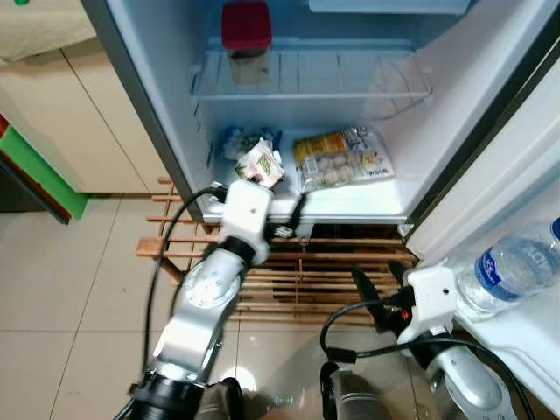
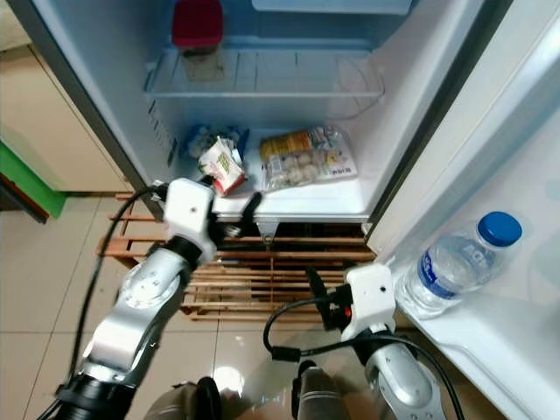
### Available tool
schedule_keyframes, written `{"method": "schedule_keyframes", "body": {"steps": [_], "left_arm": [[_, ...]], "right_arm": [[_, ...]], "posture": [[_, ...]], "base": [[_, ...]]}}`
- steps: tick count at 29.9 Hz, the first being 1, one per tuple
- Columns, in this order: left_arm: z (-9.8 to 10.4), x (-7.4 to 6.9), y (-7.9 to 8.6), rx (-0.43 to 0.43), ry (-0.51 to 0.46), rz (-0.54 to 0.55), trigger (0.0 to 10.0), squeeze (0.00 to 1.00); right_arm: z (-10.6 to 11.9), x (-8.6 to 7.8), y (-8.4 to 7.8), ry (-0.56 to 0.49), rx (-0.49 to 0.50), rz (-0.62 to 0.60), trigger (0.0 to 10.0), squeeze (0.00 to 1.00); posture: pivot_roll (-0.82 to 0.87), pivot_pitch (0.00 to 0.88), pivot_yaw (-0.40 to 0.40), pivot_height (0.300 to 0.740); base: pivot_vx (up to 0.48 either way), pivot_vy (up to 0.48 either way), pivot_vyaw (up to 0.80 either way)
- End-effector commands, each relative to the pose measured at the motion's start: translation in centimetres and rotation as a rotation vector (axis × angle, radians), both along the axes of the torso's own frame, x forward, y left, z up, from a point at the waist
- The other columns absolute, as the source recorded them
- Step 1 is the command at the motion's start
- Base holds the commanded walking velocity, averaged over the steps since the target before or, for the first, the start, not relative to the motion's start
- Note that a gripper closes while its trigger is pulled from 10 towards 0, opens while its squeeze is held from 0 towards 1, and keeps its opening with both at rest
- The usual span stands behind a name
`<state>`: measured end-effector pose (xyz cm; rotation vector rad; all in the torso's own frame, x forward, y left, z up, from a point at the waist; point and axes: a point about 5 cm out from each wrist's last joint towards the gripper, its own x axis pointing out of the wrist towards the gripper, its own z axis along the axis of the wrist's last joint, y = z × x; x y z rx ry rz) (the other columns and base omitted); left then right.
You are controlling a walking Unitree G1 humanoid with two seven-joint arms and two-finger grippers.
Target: Restocking fridge
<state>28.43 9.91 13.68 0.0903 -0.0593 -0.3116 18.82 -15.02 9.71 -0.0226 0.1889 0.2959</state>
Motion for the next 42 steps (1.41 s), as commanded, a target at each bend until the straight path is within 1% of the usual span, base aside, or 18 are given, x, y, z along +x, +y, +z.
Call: {"method": "schedule_keyframes", "body": {"steps": [1, 4, 6, 9, 12, 13, 15, 19, 21, 23, 29, 33, 36, 42], "left_arm": [[-0.3, 0.0, -0.2, 0.001, -0.003, 0.002, 10.0, 0.0], [-1.0, 0.2, -0.4, -0.01, -0.004, 0.002, 10.0, 0.0], [-1.6, 0.5, -0.2, -0.023, 0.023, 0.011, 10.0, 0.0], [-1.9, 0.7, -0.2, -0.035, 0.04, 0.011, 10.0, 0.0], [-2.8, 1.2, 0.0, -0.073, 0.094, 0.038, 10.0, 0.0], [-2.8, 1.2, 0.0, -0.073, 0.094, 0.038, 10.0, 0.0], [-3.4, 1.8, -0.1, -0.093, 0.118, 0.052, 10.0, 0.0], [-3.8, 2.8, -0.7, -0.097, 0.116, 0.053, 10.0, 0.0], [-3.9, 3.1, -0.8, -0.094, 0.113, 0.056, 10.0, 0.0], [-4.0, 3.6, -1.4, -0.109, 0.125, 0.06, 10.0, 0.0], [-4.2, 4.2, -1.8, -0.125, 0.123, 0.05, 10.0, 0.0], [-4.4, 4.7, -2.5, -0.148, 0.13, 0.02, 10.0, 0.0], [-4.3, 5.1, -3.4, -0.136, 0.137, -0.013, 10.0, 0.0], [-4.3, 5.5, -3.9, -0.134, 0.146, -0.032, 10.0, 0.0]], "right_arm": [[0.1, -0.3, 0.1, 0.005, 0.005, 0.002, 10.0, 0.0], [-0.1, -0.5, 0.3, 0.016, 0.017, 0.004, 10.0, 0.0], [-0.1, -0.6, 0.4, 0.023, 0.021, 0.003, 10.0, 0.0], [-0.1, -0.6, 0.3, 0.023, 0.02, 0.002, 10.0, 0.0], [-0.1, -0.6, 0.2, 0.024, 0.013, 0.004, 10.0, 0.0], [-0.1, -0.6, 0.2, 0.024, 0.013, 0.004, 10.0, 0.0], [-0.1, -0.6, 0.2, 0.024, 0.011, 0.006, 10.0, 0.0], [0.0, -0.7, 0.2, 0.025, 0.013, 0.007, 10.0, 0.0], [0.0, -0.7, 0.2, 0.026, 0.012, 0.008, 10.0, 0.0], [0.0, -0.7, 0.2, 0.025, 0.01, 0.007, 10.0, 0.0], [0.0, -0.8, 0.1, 0.028, 0.008, 0.006, 10.0, 0.0], [0.1, -0.9, 0.1, 0.026, -0.001, 0.008, 10.0, 0.0], [0.3, -0.8, 0.3, 0.021, -0.005, 0.015, 10.0, 0.0], [0.3, -0.7, 0.1, 0.02, -0.007, 0.012, 10.0, 0.0]], "posture": [[-0.22, 0.222, 0.039, 0.74], [-0.22, 0.221, 0.03, 0.74], [-0.22, 0.22, 0.026, 0.74], [-0.22, 0.22, 0.026, 0.74], [-0.23, 0.221, 0.025, 0.74], [-0.23, 0.221, 0.025, 0.74], [-0.23, 0.231, 0.022, 0.74], [-0.23, 0.239, 0.02, 0.74], [-0.23, 0.241, 0.021, 0.74], [-0.24, 0.244, 0.02, 0.74], [-0.25, 0.249, 0.02, 0.74], [-0.25, 0.248, 0.019, 0.74], [-0.25, 0.244, 0.018, 0.74], [-0.26, 0.243, 0.016, 0.74]], "base": [[0.0, 0.0, 0.0], [0.0, 0.0, 0.0], [0.0, 0.0, 0.0], [0.0, 0.0, 0.0], [0.0, 0.0, 0.0], [0.0, 0.0, 0.0], [0.0, 0.0, 0.0], [0.0, 0.0, 0.0], [0.0, 0.0, 0.0], [0.0, 0.0, 0.0], [0.0, 0.0, 0.0], [0.0, 0.0, 0.0], [0.0, 0.0, 0.0], [0.0, 0.0, 0.0]]}}
